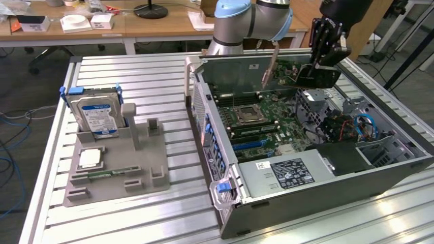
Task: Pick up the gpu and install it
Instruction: 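Insert the gpu into the slot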
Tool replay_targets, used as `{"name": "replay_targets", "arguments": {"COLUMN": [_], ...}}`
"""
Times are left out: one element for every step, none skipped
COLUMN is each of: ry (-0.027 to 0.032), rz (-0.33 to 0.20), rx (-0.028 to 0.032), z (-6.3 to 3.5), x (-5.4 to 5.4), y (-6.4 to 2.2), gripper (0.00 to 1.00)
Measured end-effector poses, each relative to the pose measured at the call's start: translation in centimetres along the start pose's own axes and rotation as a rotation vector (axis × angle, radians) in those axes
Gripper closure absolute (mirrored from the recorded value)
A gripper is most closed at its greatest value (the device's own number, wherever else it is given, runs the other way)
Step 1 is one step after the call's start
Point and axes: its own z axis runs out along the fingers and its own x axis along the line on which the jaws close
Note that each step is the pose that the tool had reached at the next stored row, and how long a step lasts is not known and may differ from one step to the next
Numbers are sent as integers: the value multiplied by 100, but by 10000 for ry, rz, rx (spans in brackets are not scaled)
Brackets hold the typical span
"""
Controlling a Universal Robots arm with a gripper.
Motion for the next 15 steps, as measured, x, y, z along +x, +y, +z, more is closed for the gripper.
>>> {"name": "replay_targets", "arguments": {"ry": [-2,-3,-4,-5,-6,-7,-9,-9,-11,-13,-14,-14,-16,-16,-18], "rz": [-87,-183,-270,-351,-432,-518,-607,-693,-781,-861,-936,-1009,-1077,-1142,-1210], "rx": [-2,-4,-5,-6,-7,-9,-10,-11,-13,-14,-16,-17,-18,-19,-20], "z": [0,0,0,0,0,0,0,0,0,0,0,0,0,0,0], "x": [0,0,0,1,1,1,1,0,1,1,1,2,3,4,4], "y": [0,0,0,0,0,0,0,0,0,0,0,0,-1,-1,-1], "gripper": [74,74,74,74,74,74,74,74,74,74,74,74,74,74,74]}}
